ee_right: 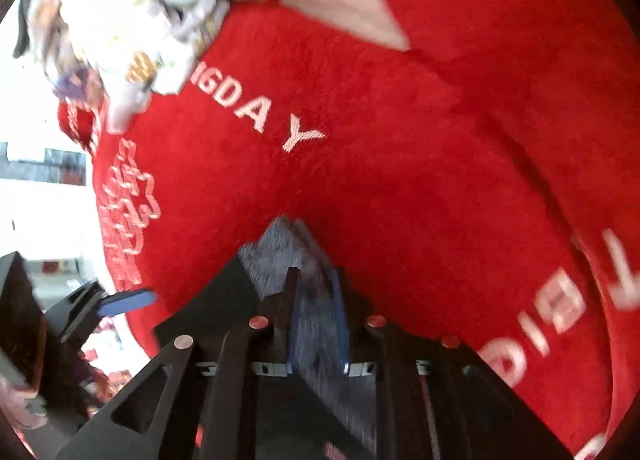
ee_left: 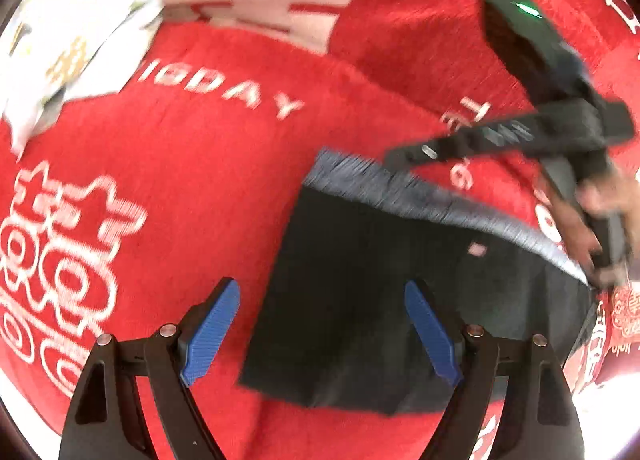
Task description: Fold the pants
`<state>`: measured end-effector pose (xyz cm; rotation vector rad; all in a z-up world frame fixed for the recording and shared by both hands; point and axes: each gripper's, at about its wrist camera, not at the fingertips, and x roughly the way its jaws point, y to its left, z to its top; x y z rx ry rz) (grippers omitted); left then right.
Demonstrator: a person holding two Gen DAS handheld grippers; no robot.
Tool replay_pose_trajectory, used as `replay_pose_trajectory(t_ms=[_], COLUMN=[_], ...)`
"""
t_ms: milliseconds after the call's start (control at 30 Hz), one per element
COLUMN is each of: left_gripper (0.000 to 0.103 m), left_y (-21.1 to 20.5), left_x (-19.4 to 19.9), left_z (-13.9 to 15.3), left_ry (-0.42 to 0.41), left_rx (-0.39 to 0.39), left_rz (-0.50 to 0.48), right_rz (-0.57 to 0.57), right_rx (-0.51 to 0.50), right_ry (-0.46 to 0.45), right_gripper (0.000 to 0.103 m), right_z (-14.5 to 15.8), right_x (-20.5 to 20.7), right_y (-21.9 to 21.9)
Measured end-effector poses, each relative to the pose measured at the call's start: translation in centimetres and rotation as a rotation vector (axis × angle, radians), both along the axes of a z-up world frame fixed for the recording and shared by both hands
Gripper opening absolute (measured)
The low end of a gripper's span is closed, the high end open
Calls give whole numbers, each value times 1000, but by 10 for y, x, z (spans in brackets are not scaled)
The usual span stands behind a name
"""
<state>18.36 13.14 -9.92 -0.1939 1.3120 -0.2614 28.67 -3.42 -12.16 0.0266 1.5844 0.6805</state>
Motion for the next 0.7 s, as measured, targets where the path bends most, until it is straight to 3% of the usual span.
replay_pose_trajectory(t_ms=[167, 267, 400, 500, 600, 700], left_gripper=[85, 91, 91, 91, 91, 91], left_y=[-43, -52, -54, -65, -89, -131], left_x=[39, 48, 55, 46, 24, -10], left_z=[-25, -42, -33, -11, 14, 30], left_ry=[19, 34, 27, -5, -30, 3], left_rx=[53, 108, 168, 187, 171, 96], left_rz=[22, 66, 92, 39, -49, -139], right_rz=[-198, -284, -536, -669, -750, -826], right_rx=[37, -80, -164, -82, 63, 160], right_ry=[43, 16, -34, -20, 32, 101], right_gripper=[19, 21, 22, 25, 51, 56], right_z=[26, 9, 1, 16, 41, 55], right_x=[-39, -62, -62, -77, -121, -184], right_y=[-74, -113, -187, -236, -279, -309])
